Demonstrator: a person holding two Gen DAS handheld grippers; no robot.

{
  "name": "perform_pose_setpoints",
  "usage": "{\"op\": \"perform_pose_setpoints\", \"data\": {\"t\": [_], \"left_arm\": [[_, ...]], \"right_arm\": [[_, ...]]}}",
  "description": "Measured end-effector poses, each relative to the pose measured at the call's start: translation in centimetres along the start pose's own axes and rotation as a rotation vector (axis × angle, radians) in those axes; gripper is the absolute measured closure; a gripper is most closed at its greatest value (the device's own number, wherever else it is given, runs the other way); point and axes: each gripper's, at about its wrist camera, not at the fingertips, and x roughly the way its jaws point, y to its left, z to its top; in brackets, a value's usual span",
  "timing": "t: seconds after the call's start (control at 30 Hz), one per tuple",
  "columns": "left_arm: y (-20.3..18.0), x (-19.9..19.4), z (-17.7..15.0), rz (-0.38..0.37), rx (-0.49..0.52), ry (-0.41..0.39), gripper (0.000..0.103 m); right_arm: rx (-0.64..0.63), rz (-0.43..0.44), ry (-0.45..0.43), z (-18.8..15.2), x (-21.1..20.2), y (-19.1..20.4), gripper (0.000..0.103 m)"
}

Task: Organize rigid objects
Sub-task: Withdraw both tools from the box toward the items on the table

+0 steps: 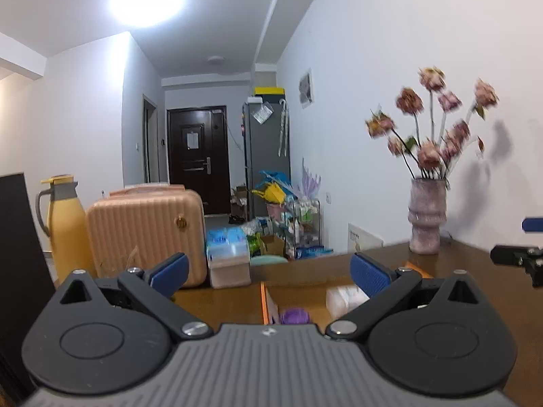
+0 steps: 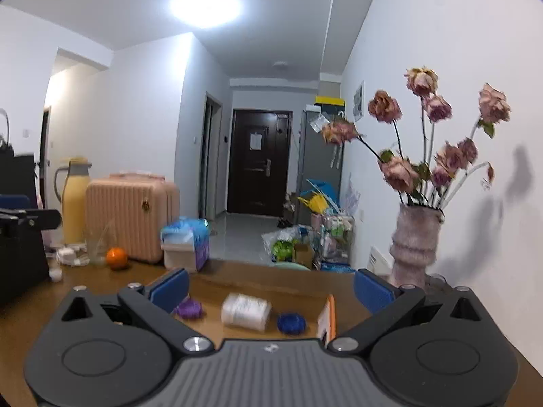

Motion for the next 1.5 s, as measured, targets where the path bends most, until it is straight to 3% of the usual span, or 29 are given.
{"op": "perform_pose_setpoints", "data": {"t": [0.1, 0.23, 0.4, 0.5, 0.63, 0.87, 1.07, 1.23, 1.27, 1.5], "left_arm": [[-0.5, -2.0, -2.8, -0.025, 0.022, 0.033, 0.000], [-0.6, -5.8, -6.6, -0.080, 0.020, 0.031, 0.000], [-0.2, -10.1, -10.0, -0.127, 0.044, 0.051, 0.000], [0.0, -12.0, -11.8, -0.141, 0.024, 0.076, 0.000], [-0.4, -12.7, -13.5, -0.143, -0.035, 0.125, 0.000], [-2.5, -9.3, -14.2, -0.164, -0.002, 0.180, 0.000], [-4.4, -5.0, -14.2, -0.203, -0.056, 0.260, 0.000], [-7.1, -0.4, -13.9, -0.178, -0.020, 0.259, 0.000], [-7.6, 0.5, -13.8, -0.178, -0.023, 0.262, 0.000], [-9.8, 7.3, -13.1, -0.153, -0.069, 0.322, 0.000]], "right_arm": [[0.035, -0.036, 0.003, -2.5, -2.1, 0.3, 0.000], [0.024, 0.001, -0.045, -6.3, -5.6, 0.7, 0.000], [0.004, -0.007, 0.006, -10.7, -10.7, 2.2, 0.000], [0.016, 0.000, 0.005, -13.0, -13.7, 3.0, 0.000], [0.032, -0.064, 0.013, -15.2, -15.6, 3.6, 0.000], [0.074, -0.051, 0.056, -16.2, -13.4, 2.9, 0.001], [0.096, 0.001, 0.129, -16.3, -10.3, 2.2, 0.009], [0.120, 0.000, 0.165, -15.4, -6.9, 0.7, 0.012], [0.136, 0.004, 0.174, -15.2, -6.2, 0.4, 0.016], [0.108, 0.033, 0.187, -13.6, -1.9, -0.9, 0.017]]}}
